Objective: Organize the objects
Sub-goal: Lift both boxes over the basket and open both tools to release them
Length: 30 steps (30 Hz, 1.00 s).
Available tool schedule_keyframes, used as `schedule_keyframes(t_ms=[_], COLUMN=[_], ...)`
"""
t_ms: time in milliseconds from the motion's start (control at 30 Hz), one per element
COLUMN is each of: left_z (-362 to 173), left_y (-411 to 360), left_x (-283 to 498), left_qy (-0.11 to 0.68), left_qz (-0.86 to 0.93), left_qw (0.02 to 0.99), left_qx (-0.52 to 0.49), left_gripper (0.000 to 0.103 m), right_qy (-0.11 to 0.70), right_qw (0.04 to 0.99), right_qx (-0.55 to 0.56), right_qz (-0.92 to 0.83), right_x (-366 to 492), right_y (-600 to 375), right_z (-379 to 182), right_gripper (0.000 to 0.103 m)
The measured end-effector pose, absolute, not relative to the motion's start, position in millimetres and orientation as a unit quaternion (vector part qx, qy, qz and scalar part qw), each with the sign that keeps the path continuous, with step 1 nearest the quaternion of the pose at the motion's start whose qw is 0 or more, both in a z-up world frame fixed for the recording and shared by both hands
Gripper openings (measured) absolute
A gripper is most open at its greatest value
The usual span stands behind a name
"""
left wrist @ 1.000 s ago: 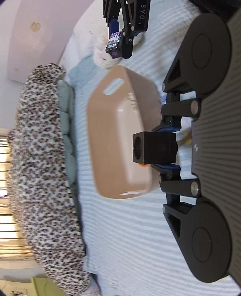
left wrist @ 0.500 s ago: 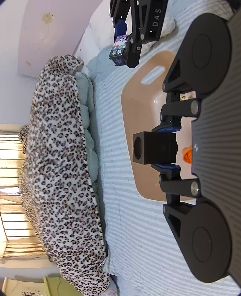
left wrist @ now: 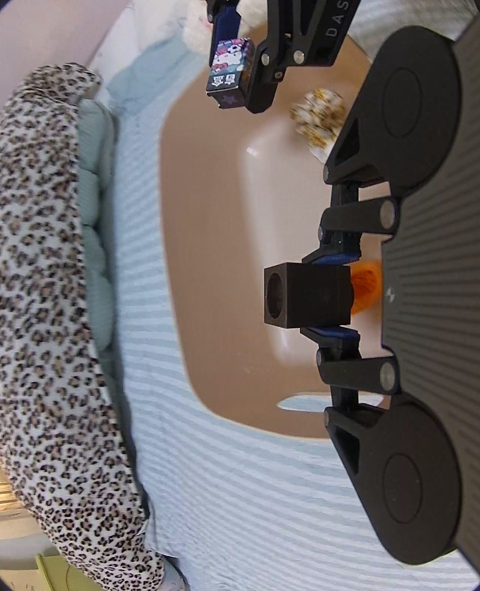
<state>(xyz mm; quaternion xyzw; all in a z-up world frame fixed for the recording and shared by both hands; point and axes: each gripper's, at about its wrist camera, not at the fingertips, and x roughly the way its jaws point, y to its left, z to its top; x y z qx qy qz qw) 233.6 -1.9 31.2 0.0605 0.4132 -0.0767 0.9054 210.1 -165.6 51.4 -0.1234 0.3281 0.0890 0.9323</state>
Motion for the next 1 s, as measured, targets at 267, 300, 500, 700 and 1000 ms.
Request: schedule_keyframes(t_ms=[267, 300, 500, 700, 1000], left_z=[38, 43, 69, 88, 91], left_y=[1, 0, 1, 9, 25], left_x=[226, 223, 202, 172, 127], left_qy=[0.406, 0.397, 0.367, 0.351, 0.350], left_qz=[-0.073, -0.072, -0.065, -0.070, -0.071], left_qw=[0.909, 0.913, 0.925, 0.931, 0.931], left_qx=[0.058, 0.062, 0.070, 0.076, 0.080], left_gripper=[0.054, 0.069, 0.080, 0.084, 0.085], right_qy=[0.333, 0.328, 0.307, 0.295, 0.309], right_qw=[0.928, 0.930, 0.942, 0.946, 0.941], right_qx=[-0.136, -0.137, -0.107, -0.097, -0.097], right_qz=[0.094, 0.094, 0.086, 0.089, 0.096], right_x=[203, 200, 180, 152, 103], right_y=[-163, -163, -171, -182, -190], right_z=[42, 44, 67, 89, 91], right_gripper=[0.065, 0.072, 0.092, 0.099, 0.102])
